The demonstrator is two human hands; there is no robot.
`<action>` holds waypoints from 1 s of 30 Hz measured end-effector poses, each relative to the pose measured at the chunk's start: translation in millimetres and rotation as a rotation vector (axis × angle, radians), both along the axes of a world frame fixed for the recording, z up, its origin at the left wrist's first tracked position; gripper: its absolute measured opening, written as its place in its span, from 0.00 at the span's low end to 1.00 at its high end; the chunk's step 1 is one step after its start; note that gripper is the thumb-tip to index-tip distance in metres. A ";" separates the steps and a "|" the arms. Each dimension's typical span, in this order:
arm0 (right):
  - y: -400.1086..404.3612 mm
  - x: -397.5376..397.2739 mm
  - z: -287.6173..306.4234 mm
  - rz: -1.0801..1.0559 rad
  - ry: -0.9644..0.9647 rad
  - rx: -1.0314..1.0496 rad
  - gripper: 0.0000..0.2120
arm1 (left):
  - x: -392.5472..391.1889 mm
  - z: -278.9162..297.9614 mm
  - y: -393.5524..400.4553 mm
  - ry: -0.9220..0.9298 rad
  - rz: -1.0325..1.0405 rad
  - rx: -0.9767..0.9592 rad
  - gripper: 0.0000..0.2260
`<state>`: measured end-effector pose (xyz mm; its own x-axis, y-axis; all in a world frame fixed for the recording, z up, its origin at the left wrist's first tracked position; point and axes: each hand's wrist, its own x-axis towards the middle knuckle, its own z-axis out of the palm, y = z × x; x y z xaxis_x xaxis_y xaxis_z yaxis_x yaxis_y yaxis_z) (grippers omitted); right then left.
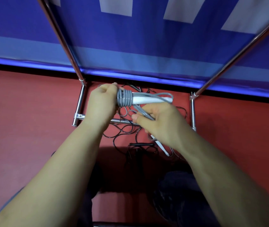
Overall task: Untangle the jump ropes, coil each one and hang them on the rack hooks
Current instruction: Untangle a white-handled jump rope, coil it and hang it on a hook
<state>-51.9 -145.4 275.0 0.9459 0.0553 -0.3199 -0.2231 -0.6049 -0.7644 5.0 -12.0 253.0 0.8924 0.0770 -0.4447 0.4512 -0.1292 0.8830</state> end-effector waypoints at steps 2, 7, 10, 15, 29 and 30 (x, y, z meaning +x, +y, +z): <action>-4.6 0.4 1.4 0.000 -0.070 -0.067 0.12 | 0.1 -3.0 4.0 -0.041 -0.087 0.121 0.16; -24.1 1.4 0.9 -0.052 -0.203 -0.103 0.11 | -4.4 -4.9 6.3 0.030 -0.420 0.129 0.12; -33.2 1.6 1.0 -0.014 0.092 -0.030 0.19 | -7.7 0.1 4.8 0.106 -0.606 -0.031 0.11; -34.0 4.7 7.6 0.059 0.349 0.218 0.34 | -7.1 5.1 8.7 0.134 -0.561 -0.296 0.13; -0.6 16.0 1.0 -0.367 0.457 0.457 0.25 | -5.0 4.8 -4.1 0.147 -0.197 -0.473 0.16; 0.5 13.9 0.2 -0.343 0.427 0.413 0.23 | -4.1 5.5 -4.0 0.134 -0.151 -0.435 0.17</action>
<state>-38.0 -144.9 275.1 0.7276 -0.0272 -0.6855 -0.6829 -0.1237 -0.7200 0.8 -16.1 258.5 0.8118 -0.2677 -0.5190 0.5696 0.1668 0.8048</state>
